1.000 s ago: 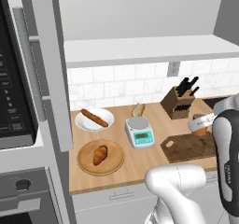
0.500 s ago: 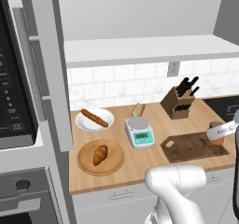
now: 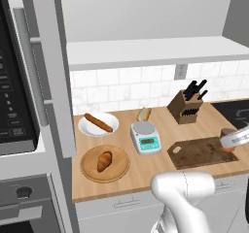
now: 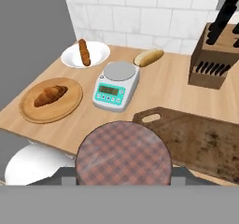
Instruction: From the different types of pastries on the counter, select a croissant and place it on the cutting board. Then retrieve a jar of jam from the cabinet and place it alongside the croissant on the cutting board.
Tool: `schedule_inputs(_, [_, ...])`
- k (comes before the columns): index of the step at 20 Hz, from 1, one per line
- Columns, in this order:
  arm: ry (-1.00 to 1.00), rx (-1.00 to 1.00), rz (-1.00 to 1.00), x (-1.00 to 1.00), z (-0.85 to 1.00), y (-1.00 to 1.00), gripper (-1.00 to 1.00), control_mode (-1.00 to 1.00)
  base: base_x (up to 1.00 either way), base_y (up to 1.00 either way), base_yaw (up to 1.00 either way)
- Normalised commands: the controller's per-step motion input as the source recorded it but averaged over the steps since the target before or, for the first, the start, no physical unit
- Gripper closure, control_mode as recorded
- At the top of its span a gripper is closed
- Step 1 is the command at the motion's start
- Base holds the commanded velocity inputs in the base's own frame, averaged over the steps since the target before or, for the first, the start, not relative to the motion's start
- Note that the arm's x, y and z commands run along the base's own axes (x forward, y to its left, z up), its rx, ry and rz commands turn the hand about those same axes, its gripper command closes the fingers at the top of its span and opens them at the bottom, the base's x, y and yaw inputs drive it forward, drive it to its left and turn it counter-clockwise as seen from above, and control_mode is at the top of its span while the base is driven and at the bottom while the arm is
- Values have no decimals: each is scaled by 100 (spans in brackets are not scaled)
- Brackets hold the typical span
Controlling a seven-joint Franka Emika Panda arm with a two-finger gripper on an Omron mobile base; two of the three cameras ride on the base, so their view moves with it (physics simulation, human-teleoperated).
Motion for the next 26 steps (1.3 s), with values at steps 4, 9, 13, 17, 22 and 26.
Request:
schedule_inputs(4, [3, 2, 11, 30, -13, -19, 100, -100, 0, 0, 0])
schedule_inputs(9, [36, 0, 0, 32, -3, 0, 100, -100, 0, 0, 0])
schedule_inputs(13, [21, 0, 8, 30, -25, -9, 100, -100, 0, 0, 0])
schedule_inputs(17, [2, 0, 11, 44, -45, -20, 100, -100, 0, 0, 0])
schedule_inputs(22, [9, 0, 10, 52, -42, -4, 100, -100, 0, 0, 0])
schedule_inputs(26, [-1, 0, 4, 41, -41, -7, 100, -100, 0, 0, 0])
